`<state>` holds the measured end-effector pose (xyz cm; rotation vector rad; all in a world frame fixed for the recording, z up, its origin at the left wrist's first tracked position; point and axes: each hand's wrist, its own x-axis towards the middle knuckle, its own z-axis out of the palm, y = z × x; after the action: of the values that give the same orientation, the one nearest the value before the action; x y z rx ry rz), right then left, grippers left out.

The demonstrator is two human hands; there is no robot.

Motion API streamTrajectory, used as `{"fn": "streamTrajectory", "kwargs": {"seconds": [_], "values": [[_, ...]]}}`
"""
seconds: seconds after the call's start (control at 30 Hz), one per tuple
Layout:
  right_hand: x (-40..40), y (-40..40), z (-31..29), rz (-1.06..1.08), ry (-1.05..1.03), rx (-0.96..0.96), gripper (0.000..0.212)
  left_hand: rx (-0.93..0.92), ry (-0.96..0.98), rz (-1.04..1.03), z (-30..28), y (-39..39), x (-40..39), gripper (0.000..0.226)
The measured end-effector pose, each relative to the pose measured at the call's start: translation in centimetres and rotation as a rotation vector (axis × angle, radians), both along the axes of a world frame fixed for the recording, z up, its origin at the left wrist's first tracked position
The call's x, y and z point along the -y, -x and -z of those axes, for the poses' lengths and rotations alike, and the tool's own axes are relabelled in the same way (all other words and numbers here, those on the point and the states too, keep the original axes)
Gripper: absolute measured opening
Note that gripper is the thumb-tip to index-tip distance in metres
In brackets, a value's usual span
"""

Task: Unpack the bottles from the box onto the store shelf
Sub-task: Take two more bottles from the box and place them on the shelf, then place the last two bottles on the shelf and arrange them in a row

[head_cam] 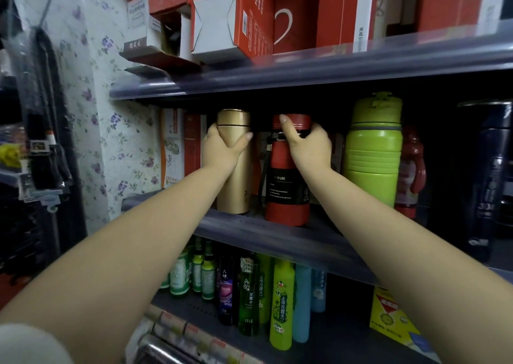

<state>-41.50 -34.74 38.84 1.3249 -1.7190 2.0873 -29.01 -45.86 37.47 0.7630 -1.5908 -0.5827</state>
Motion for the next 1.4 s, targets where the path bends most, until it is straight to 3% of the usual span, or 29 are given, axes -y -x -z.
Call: {"fn": "streamTrajectory", "kwargs": {"seconds": [0.07, 0.17, 0.27, 0.37, 0.5, 0.63, 0.77, 1.1, 1.4], "values": [[-0.2, -0.3, 0.2, 0.037, -0.011, -0.047, 0.057, -0.002, -0.042, -0.006, 0.6, -0.7, -0.6, 0.092], [-1.0, -1.2, 1.0, 0.095, 0.103, -0.136, 0.072, -0.065, 0.010, -0.033, 1.9, -2.6, -2.4, 0.079], [-2.7, -3.5, 2.9, 0.074, 0.289, -0.249, 0.066, -0.061, 0.054, -0.040, 4.9, -5.7, -4.6, 0.064], [-3.7, -6.9, 6.2, -0.148, 0.328, -0.302, 0.055, -0.069, 0.000, -0.041, 9.7, -9.9, -6.4, 0.058], [-4.0, -13.4, 12.7, -0.533, 0.167, -0.245, 0.046, 0.016, -0.064, -0.110, 18.8, -16.7, -8.6, 0.056], [-4.1, -20.5, 21.4, -0.919, -0.049, -0.023, 0.040, 0.201, -0.203, -0.235, 29.9, -23.7, -12.2, 0.055], [-5.3, -26.4, 30.4, -1.150, -0.333, 0.093, 0.040, 0.244, -0.365, -0.365, 40.0, -29.1, -17.9, 0.048], [-12.9, -36.9, 52.7, -1.395, -0.802, 0.182, 0.039, 0.289, -0.960, -0.603, 61.2, -34.9, -33.5, 0.056], [-17.8, -37.3, 70.6, -1.364, -1.223, 0.179, 0.045, 0.257, -1.235, -0.583, 77.7, -33.9, -40.5, 0.046]]}}
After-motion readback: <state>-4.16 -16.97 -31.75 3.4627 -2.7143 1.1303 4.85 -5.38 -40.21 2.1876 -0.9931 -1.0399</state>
